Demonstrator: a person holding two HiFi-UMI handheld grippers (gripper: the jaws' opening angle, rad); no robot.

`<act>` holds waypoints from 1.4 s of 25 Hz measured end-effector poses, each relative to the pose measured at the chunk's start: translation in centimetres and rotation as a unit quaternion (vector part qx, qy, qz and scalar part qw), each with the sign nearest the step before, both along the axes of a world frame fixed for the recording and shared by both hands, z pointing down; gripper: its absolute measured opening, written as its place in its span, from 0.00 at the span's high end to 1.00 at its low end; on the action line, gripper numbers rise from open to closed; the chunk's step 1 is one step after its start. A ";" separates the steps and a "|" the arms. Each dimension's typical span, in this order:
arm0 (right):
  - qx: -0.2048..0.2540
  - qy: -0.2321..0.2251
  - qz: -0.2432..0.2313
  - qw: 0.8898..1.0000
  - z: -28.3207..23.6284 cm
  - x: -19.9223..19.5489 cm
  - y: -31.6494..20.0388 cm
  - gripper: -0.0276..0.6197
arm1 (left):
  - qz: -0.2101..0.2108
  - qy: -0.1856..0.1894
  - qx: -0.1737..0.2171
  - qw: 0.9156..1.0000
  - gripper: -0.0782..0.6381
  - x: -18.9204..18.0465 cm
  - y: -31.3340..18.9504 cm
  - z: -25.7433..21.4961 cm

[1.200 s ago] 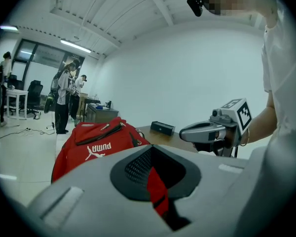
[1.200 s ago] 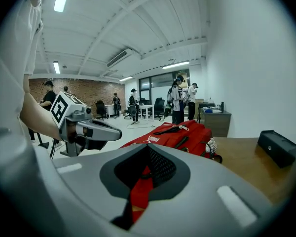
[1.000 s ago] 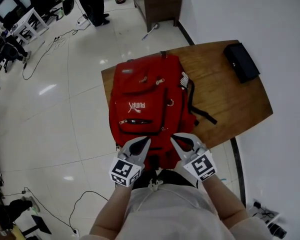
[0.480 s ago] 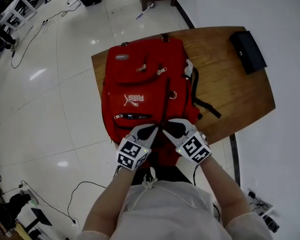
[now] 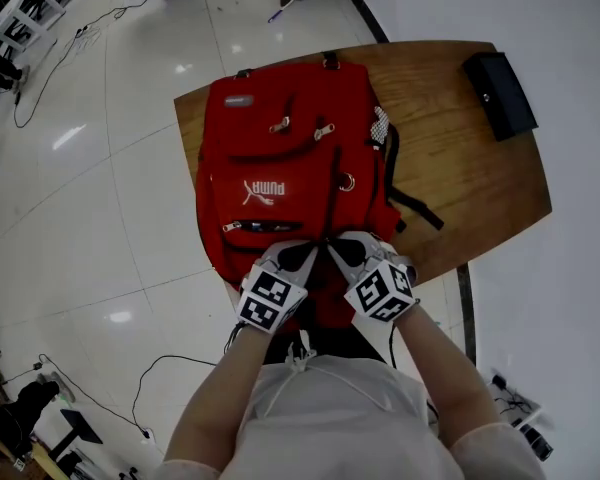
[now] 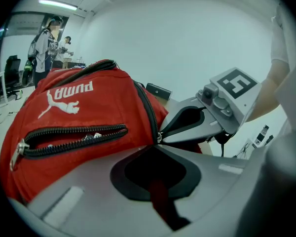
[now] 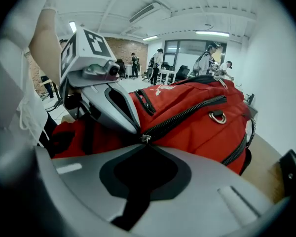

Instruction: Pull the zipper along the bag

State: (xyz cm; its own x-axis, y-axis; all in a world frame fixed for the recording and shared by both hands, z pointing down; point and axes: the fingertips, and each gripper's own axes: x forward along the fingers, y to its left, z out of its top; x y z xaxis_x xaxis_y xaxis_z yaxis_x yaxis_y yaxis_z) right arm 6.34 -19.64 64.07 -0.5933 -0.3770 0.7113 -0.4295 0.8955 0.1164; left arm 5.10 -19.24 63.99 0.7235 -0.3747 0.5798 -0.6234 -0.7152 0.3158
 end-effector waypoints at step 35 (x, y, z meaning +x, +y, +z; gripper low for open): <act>-0.006 0.052 0.030 0.998 -5.4 3.8 -8.4 0.95 | 0.005 -0.042 -0.107 0.993 0.88 0.1 -0.7 2.7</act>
